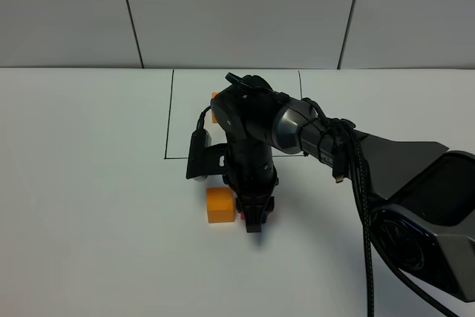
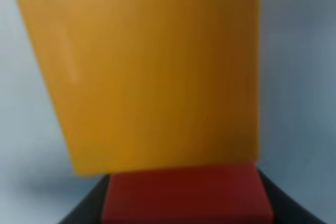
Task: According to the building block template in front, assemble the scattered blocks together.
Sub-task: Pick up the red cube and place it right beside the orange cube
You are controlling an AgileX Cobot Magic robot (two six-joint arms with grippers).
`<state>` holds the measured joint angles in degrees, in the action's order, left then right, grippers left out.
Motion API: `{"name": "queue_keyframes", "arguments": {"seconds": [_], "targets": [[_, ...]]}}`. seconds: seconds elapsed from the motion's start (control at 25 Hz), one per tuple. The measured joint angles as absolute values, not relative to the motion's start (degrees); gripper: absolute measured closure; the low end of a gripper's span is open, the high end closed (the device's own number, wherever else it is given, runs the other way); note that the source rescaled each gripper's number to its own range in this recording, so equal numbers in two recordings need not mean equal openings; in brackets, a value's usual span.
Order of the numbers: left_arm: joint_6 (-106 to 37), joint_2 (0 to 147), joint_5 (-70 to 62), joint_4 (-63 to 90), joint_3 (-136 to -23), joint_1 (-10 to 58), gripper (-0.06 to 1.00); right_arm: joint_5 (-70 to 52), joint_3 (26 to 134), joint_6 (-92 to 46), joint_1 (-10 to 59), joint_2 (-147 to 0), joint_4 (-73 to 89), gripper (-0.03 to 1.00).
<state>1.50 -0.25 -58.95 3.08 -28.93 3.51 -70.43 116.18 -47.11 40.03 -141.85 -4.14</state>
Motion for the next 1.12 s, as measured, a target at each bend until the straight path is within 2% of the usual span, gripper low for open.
{"name": "queue_keyframes", "arguments": {"seconds": [1.12], "targets": [[1.5,-0.2,-59.0,3.1,-28.9,3.5,0.11,-69.7,116.3,-49.9,40.8,-141.8,-2.7,0.97]]}}
